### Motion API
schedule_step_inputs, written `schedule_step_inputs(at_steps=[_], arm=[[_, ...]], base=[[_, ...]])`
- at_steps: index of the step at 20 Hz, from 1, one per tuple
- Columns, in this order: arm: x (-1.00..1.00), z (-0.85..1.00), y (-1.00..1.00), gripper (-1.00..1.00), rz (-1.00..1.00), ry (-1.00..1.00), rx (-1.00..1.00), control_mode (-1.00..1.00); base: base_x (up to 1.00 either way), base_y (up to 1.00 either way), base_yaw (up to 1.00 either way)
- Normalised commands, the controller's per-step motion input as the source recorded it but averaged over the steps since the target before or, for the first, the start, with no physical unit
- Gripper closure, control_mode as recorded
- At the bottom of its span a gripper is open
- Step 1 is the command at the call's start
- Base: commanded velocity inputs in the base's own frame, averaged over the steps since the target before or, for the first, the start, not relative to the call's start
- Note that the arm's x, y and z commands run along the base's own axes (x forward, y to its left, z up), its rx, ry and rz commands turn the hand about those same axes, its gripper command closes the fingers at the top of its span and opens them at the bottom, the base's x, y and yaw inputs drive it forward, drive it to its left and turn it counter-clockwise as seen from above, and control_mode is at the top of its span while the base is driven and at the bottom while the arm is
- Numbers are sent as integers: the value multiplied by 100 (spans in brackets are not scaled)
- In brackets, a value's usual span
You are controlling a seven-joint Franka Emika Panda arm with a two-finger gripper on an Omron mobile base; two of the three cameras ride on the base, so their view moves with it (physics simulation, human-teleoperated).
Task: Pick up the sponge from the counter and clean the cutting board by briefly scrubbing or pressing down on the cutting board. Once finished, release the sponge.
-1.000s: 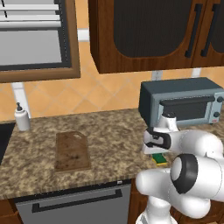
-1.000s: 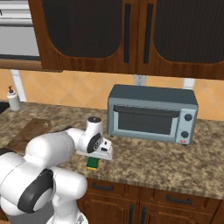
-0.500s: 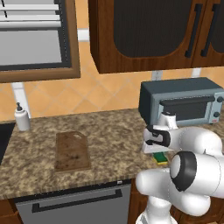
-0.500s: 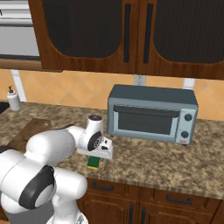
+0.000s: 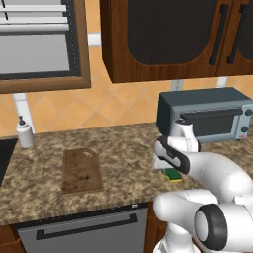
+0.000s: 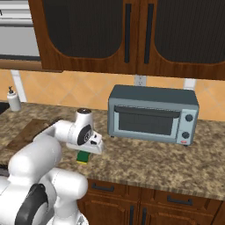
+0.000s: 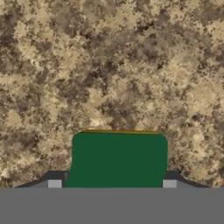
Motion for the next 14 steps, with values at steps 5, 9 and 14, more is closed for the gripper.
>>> schedule_step_inputs(at_steps=[5, 9, 14], arm=[[0, 7, 70, 100, -3, 0, 0, -100], [0, 4, 79, 100, -4, 0, -1, -100], [15, 7, 81, 100, -11, 1, -4, -100]], base=[[0, 0, 0], [0, 0, 0], [0, 0, 0]])
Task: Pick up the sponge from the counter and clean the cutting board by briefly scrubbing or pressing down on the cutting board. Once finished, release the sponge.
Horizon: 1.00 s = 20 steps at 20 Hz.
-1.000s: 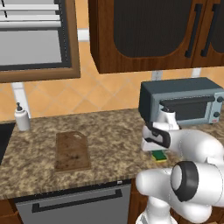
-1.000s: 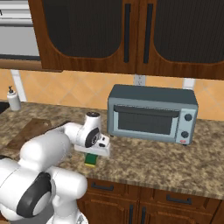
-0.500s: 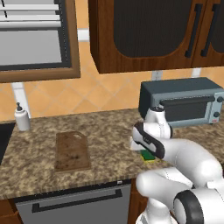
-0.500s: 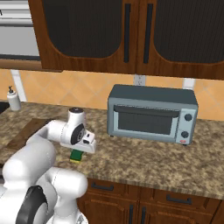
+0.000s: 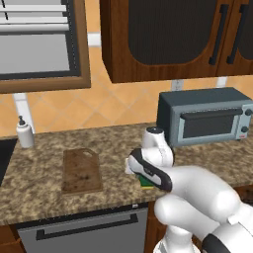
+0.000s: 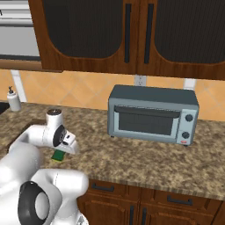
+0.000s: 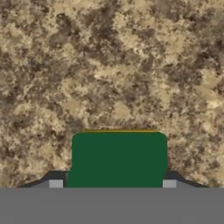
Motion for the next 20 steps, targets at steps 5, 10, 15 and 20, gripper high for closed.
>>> schedule_step_inputs(at_steps=[5, 10, 15, 20], arm=[[18, 8, 70, 100, -20, 14, 0, -100], [15, 14, 44, 100, -30, 13, 0, -100], [17, 23, 19, 100, -30, 8, 0, -100], [5, 11, 26, 100, -33, 6, 0, -100]], base=[[0, 0, 0], [0, 0, 0], [0, 0, 0], [0, 0, 0]])
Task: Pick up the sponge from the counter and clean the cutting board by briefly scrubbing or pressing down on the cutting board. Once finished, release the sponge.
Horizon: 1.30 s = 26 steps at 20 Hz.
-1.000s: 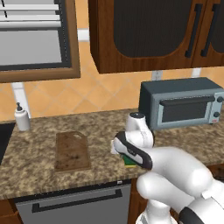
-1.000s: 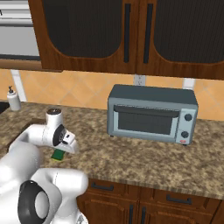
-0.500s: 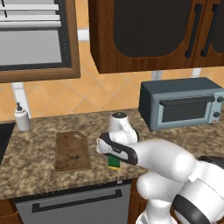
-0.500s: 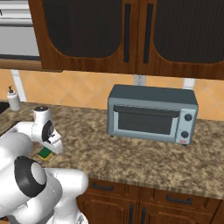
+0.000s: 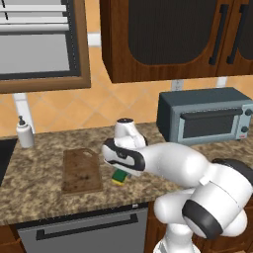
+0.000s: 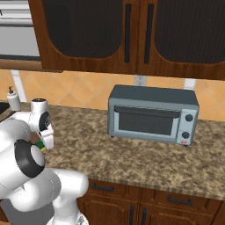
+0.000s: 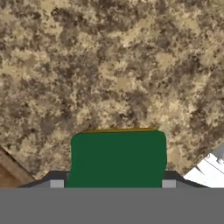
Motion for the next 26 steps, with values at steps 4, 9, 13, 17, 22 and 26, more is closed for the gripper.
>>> schedule_step_inputs(at_steps=[4, 9, 13, 17, 22, 26], arm=[[0, 0, 36, 100, -34, 2, 0, -100], [0, 7, 23, 100, -26, 3, 0, -100], [6, 0, 36, 100, -23, 1, -3, -100], [18, 0, 58, 100, -25, 0, -10, -100], [28, 0, 47, 100, -21, 1, -11, -100], [9, -3, 25, 100, -8, 0, -1, -100]], base=[[0, 0, 0], [0, 0, 0], [0, 0, 0], [0, 0, 0], [0, 0, 0], [0, 0, 0]])
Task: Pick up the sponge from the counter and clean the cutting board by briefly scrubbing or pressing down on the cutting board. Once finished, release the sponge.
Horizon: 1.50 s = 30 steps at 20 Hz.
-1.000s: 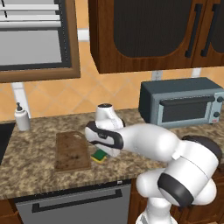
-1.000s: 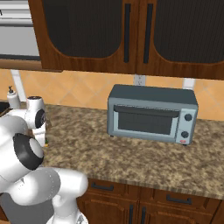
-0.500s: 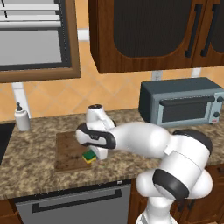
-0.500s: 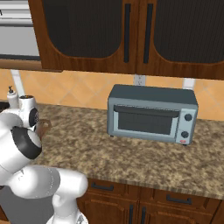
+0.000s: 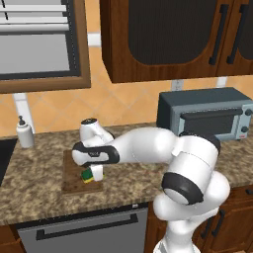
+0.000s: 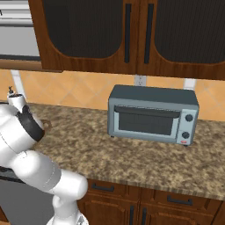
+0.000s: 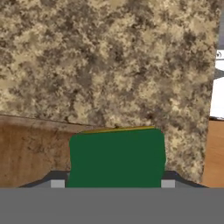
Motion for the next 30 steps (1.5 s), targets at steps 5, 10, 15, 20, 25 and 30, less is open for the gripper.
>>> schedule_step_inputs(at_steps=[5, 10, 15, 20, 25, 30], arm=[[11, -20, 48, 100, -1, 0, 1, -100], [3, -32, 21, 100, -3, 0, 0, -100], [9, -34, 26, 100, -8, 0, -1, -100], [7, -40, 32, 100, -11, 0, 0, -100], [35, -11, 19, 100, -12, -4, 0, -100], [35, -19, 25, 100, -10, -15, 0, -100]], base=[[0, 0, 0], [0, 0, 0], [0, 0, 0], [0, 0, 0], [0, 0, 0], [0, 0, 0]])
